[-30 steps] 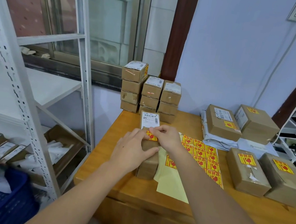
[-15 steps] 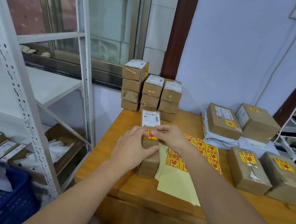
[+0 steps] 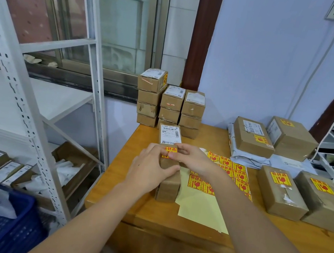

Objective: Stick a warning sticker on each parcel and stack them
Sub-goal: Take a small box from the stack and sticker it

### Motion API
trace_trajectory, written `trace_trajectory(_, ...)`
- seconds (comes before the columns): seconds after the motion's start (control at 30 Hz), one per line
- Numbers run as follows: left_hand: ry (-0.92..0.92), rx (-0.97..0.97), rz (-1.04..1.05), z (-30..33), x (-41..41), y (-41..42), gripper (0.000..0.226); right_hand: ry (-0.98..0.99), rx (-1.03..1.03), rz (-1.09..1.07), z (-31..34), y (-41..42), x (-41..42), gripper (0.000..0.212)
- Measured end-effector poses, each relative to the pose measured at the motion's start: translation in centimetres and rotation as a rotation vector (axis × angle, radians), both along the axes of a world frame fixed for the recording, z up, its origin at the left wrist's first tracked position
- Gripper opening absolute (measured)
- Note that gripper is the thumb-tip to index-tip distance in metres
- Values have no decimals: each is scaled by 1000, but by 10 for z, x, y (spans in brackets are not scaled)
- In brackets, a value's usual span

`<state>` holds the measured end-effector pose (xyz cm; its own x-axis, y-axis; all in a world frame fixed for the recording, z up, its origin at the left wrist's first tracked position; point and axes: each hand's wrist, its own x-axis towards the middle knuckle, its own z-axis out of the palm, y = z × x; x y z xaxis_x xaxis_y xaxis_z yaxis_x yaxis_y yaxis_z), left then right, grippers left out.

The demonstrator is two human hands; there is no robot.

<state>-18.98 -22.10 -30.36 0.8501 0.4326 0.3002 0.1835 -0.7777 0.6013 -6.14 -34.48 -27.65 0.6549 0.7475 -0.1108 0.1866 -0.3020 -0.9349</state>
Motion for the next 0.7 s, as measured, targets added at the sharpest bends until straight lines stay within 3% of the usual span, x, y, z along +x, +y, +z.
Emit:
trace_trajectory(0.07,-18,-88,-33,-2,0,0,54,-54,38,-81,-6,7,-2,51)
trace_trajectory(0.13,-39,-180,-69,-4,-1,2,55,-33,108,-135,-14,10,-5,56)
trace_trajectory(0.33,-143,-497,-23,2,13,8,48,42,188,-158,-19,7,-13,27)
trace_trajectory(0.53,-96,-551,-39,-6,28,10,62,-14,192,-208,-19,5,-22,40)
trace_trajectory(0.7,-147,-548,-17,-22,31,9,50,-28,178,-213,-22,6,-23,47)
